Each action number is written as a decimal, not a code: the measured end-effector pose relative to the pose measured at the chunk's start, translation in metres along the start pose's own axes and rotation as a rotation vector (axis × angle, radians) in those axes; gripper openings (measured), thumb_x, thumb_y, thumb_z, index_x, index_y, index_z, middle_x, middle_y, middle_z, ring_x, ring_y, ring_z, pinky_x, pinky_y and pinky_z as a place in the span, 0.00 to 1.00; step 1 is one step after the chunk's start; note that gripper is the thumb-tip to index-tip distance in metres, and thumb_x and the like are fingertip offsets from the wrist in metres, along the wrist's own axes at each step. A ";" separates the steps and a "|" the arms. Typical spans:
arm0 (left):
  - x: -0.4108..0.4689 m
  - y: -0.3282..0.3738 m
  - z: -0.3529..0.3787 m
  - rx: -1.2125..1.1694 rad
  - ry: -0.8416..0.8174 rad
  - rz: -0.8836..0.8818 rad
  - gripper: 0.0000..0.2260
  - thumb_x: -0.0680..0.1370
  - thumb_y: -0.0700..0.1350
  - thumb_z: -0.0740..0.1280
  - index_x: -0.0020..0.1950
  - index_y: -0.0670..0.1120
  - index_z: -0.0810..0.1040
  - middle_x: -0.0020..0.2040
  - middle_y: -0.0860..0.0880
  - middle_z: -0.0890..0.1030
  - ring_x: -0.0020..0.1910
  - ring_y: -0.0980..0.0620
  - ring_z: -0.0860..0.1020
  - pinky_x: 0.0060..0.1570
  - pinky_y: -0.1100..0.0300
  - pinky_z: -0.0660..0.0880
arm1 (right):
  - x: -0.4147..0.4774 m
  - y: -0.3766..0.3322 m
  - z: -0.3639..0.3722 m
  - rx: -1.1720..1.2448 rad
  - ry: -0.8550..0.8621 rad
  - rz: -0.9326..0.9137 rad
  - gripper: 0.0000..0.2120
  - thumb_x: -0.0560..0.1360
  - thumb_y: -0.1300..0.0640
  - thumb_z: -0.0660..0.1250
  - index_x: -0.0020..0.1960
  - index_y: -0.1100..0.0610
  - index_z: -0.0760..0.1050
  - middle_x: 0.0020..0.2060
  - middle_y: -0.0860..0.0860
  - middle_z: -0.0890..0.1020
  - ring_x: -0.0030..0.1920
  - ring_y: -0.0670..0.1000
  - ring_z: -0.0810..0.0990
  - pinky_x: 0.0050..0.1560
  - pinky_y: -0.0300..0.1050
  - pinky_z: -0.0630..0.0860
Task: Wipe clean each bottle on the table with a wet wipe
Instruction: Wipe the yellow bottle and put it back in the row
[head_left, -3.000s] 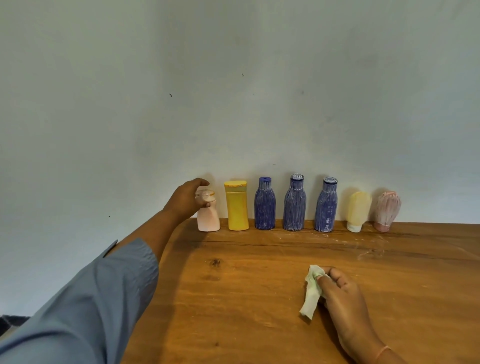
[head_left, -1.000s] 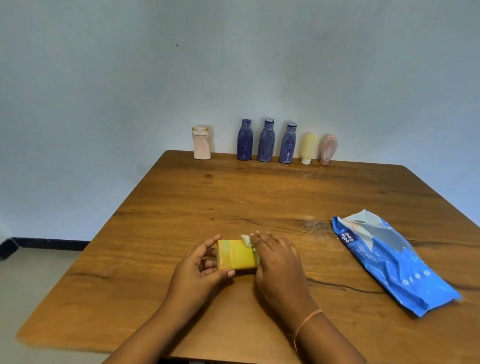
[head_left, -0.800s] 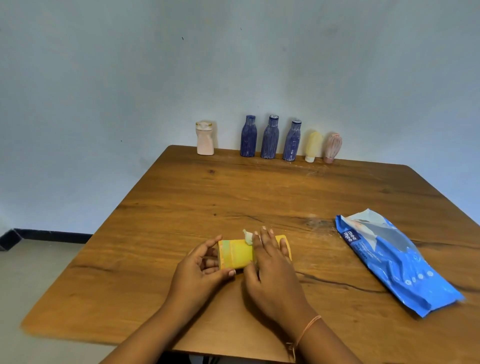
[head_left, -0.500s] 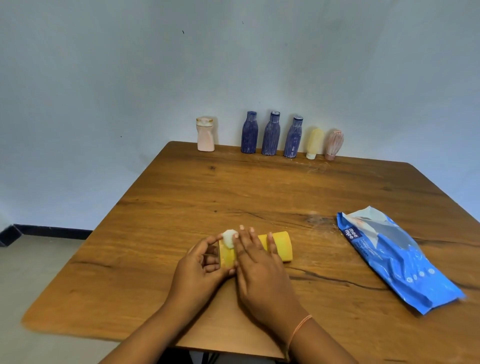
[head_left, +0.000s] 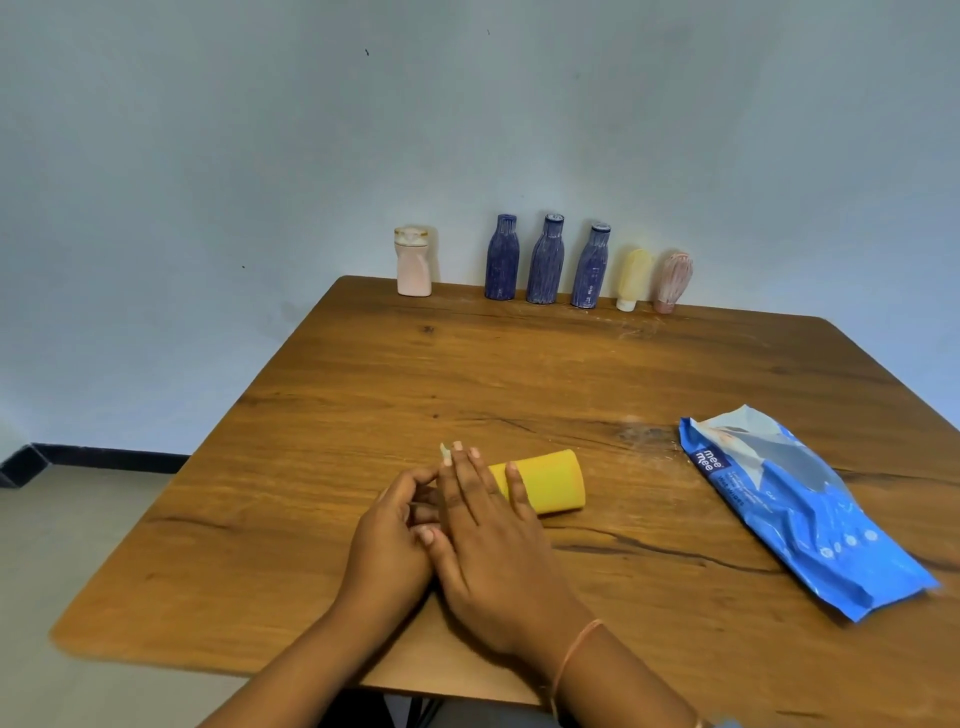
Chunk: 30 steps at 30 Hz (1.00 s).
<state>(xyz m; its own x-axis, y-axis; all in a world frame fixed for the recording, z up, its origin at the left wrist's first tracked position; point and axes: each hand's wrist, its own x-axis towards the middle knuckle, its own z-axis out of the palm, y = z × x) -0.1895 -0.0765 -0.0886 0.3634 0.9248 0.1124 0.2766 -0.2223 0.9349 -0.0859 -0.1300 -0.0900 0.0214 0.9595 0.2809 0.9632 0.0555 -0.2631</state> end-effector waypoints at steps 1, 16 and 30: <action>0.000 0.000 0.001 -0.010 -0.010 -0.008 0.22 0.71 0.30 0.66 0.53 0.57 0.74 0.40 0.49 0.81 0.35 0.62 0.78 0.35 0.72 0.74 | -0.002 0.008 0.000 -0.039 0.022 -0.004 0.33 0.78 0.40 0.34 0.76 0.58 0.50 0.76 0.52 0.52 0.75 0.48 0.45 0.70 0.52 0.41; 0.000 -0.002 0.002 -0.050 -0.002 -0.004 0.16 0.74 0.33 0.66 0.50 0.55 0.75 0.40 0.50 0.80 0.36 0.58 0.79 0.35 0.70 0.75 | 0.004 -0.011 -0.011 0.072 -0.167 0.066 0.41 0.69 0.33 0.29 0.76 0.55 0.36 0.74 0.49 0.35 0.70 0.44 0.26 0.70 0.53 0.29; 0.007 -0.004 0.004 -0.077 -0.020 -0.035 0.24 0.68 0.28 0.70 0.59 0.47 0.73 0.41 0.50 0.78 0.34 0.62 0.78 0.35 0.74 0.73 | -0.001 0.019 -0.014 0.052 -0.124 0.135 0.40 0.70 0.34 0.29 0.75 0.57 0.34 0.74 0.52 0.33 0.71 0.48 0.27 0.69 0.49 0.27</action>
<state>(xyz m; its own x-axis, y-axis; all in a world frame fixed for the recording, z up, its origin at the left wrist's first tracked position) -0.1843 -0.0708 -0.0928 0.3728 0.9250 0.0733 0.2204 -0.1650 0.9613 -0.0642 -0.1342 -0.0823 0.1131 0.9857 0.1250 0.9384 -0.0646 -0.3394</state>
